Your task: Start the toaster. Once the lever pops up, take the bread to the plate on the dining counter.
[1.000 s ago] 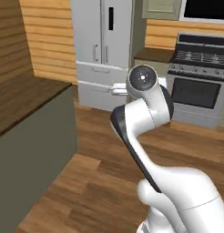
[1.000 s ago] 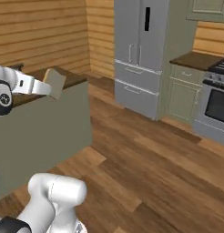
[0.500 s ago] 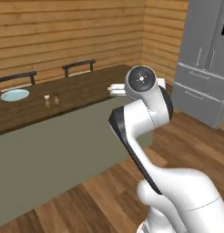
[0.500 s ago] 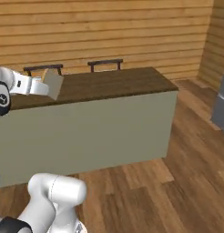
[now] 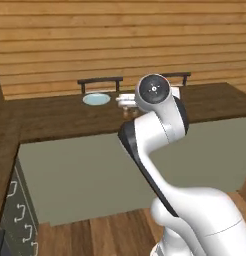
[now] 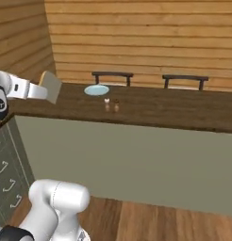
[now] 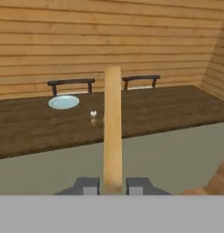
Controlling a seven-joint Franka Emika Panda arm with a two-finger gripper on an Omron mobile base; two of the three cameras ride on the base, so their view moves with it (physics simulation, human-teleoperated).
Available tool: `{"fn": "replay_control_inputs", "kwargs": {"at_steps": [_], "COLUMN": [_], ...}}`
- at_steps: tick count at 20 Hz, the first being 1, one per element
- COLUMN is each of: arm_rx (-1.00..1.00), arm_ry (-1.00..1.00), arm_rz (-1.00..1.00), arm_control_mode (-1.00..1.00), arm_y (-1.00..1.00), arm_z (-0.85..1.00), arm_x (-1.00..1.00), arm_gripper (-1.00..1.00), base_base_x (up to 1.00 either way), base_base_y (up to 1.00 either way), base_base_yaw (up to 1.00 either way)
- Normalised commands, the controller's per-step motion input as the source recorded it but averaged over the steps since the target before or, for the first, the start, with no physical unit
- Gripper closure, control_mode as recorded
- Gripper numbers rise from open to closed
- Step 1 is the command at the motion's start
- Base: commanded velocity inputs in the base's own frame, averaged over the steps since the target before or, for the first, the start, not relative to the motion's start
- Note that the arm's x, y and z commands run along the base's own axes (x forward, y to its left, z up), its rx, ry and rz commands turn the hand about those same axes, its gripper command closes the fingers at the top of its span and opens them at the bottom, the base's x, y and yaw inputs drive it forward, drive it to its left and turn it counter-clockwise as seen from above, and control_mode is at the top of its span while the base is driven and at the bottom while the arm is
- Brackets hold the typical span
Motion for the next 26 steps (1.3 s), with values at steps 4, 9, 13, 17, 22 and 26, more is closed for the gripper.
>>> {"fn": "replay_control_inputs", "kwargs": {"at_steps": [4, 9, 13, 17, 22, 26], "arm_rx": [0.0, 0.0, 0.0, 0.0, 0.0, 0.0], "arm_ry": [0.0, 0.0, 0.0, 0.0, 0.0, 0.0], "arm_rz": [0.0, 0.0, 0.0, 0.0, 0.0, 0.0], "arm_control_mode": [1.0, 1.0, 1.0, 1.0, 1.0, 1.0], "arm_y": [0.0, 0.0, 0.0, 0.0, 0.0, 0.0], "arm_z": [0.0, 0.0, 0.0, 0.0, 0.0, 0.0], "arm_x": [0.0, 0.0, 0.0, 0.0, 0.0, 0.0], "arm_gripper": [1.0, 1.0, 1.0, 1.0, 1.0, 1.0], "base_base_x": [1.0, 1.0, 0.98, 0.55, 0.52, 0.05], "base_base_y": [-0.09, -0.11, 0.0, 0.0, 0.0, 0.0], "base_base_yaw": [0.32, 0.18, 0.15, 0.18, 0.15, 0.04]}}
